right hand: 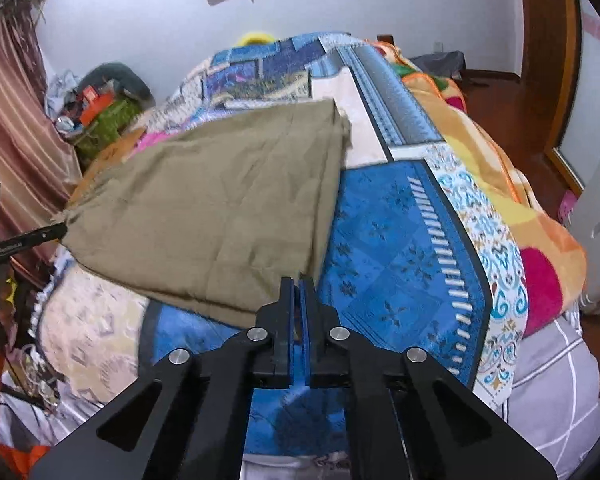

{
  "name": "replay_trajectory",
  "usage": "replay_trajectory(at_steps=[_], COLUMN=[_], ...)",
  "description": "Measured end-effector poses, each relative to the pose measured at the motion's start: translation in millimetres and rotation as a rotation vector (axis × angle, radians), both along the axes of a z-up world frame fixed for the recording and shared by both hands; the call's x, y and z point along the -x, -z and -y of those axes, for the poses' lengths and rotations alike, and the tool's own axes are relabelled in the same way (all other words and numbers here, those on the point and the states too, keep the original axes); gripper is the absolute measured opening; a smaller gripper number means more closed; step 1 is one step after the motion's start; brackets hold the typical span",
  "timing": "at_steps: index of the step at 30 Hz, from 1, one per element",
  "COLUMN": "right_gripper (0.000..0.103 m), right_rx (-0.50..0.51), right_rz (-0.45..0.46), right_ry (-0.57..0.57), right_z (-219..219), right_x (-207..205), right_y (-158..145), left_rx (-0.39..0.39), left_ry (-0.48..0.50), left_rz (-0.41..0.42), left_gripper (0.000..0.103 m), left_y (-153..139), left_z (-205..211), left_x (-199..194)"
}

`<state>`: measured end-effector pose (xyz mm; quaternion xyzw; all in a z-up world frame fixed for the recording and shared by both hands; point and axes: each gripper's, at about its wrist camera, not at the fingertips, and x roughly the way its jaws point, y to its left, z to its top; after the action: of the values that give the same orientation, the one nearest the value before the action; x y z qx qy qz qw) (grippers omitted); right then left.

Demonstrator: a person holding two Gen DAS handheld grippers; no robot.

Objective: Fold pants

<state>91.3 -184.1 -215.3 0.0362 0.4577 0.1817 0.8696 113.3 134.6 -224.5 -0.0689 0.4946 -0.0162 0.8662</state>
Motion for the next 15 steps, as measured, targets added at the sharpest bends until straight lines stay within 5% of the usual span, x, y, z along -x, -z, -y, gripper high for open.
replay_trajectory(at_steps=[8,12,15], right_gripper=[0.002,0.003,0.017], right_rx=[0.013,0.05,0.05], right_rz=[-0.089,-0.028,0.025], right_ry=[0.029,0.05,0.068], right_z=[6.3,15.4,23.4], right_x=[-2.4,-12.1,-28.2], right_y=[21.7,3.1,-12.2], left_rx=[0.033,-0.033,-0.073], left_ry=[-0.007,0.0,-0.016], left_rz=[-0.006,0.033,0.063], left_gripper=[0.058,0.062,0.065], left_y=[6.8,-15.6,-31.2], left_z=[-5.0,-6.8,-13.5], left_x=[5.6,5.9,-4.4])
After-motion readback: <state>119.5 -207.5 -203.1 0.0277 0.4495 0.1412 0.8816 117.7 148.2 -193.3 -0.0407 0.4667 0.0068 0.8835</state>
